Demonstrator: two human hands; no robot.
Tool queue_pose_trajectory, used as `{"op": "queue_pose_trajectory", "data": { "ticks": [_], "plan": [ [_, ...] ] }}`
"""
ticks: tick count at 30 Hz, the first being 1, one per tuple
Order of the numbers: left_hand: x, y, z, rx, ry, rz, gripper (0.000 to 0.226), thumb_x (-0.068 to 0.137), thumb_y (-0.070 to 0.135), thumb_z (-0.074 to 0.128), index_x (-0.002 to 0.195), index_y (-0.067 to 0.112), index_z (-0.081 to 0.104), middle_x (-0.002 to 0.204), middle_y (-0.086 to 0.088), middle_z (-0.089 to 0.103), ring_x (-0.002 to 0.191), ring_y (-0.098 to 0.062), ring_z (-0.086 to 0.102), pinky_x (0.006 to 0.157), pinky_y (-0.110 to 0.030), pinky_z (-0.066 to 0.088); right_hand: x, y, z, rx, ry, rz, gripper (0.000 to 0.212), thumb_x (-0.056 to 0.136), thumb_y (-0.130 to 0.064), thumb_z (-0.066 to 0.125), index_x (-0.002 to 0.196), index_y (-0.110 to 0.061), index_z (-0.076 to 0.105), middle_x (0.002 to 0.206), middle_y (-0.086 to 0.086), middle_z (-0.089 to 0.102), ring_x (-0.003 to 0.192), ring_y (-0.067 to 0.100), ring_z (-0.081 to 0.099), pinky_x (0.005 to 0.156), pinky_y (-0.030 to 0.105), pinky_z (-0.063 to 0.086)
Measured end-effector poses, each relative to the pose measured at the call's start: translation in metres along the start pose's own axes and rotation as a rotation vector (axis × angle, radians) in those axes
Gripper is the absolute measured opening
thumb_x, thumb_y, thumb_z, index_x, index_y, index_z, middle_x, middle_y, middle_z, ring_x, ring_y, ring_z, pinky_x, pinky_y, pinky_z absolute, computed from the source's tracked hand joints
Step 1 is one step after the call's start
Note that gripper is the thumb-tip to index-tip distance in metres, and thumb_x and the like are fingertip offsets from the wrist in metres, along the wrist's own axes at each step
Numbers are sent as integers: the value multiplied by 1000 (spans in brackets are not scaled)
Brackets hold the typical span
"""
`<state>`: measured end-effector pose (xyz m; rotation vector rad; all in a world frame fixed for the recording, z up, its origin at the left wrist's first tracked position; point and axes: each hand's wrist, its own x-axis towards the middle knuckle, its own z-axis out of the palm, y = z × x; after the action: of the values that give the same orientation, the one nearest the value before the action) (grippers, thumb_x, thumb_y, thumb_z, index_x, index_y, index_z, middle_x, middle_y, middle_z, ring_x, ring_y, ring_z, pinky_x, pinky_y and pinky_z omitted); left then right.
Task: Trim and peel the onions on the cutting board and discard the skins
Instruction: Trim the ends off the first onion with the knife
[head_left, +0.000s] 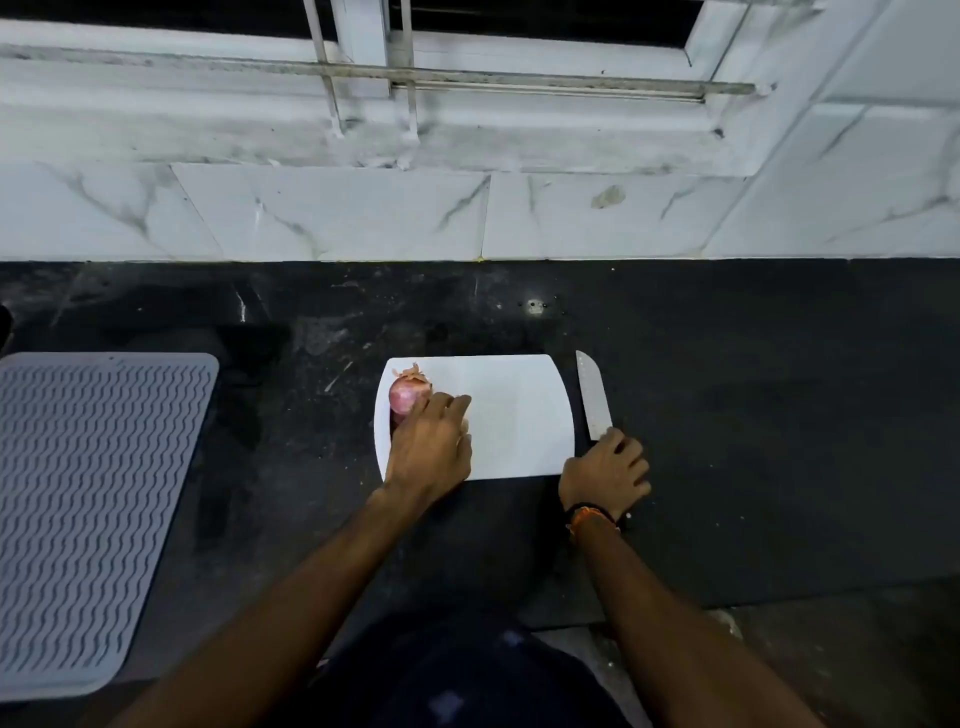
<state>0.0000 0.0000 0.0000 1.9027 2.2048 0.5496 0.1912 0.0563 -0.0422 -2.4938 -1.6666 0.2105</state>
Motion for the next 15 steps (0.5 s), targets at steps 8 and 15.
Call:
{"op": "queue_pose_trajectory", "data": {
  "ticks": [8, 15],
  "plan": [
    [-11, 3, -4, 19, 33, -36, 44, 77, 21, 73, 118, 12, 61, 108, -6, 69, 93, -28, 66, 70, -38, 54, 14, 6, -4, 79, -14, 112, 43, 77, -5, 61, 119, -8, 50, 118, 23, 51, 108, 41, 46, 91, 52, 37],
    [-8, 2, 3, 41, -8, -107, 37, 86, 25, 65, 121, 13, 59, 117, -6, 65, 100, -26, 64, 71, -38, 55, 26, -34, -21, 260, -2, -62, 43, 82, 1, 58, 124, -6, 55, 119, 17, 48, 99, 37, 55, 84, 51, 49]
  ]
}}
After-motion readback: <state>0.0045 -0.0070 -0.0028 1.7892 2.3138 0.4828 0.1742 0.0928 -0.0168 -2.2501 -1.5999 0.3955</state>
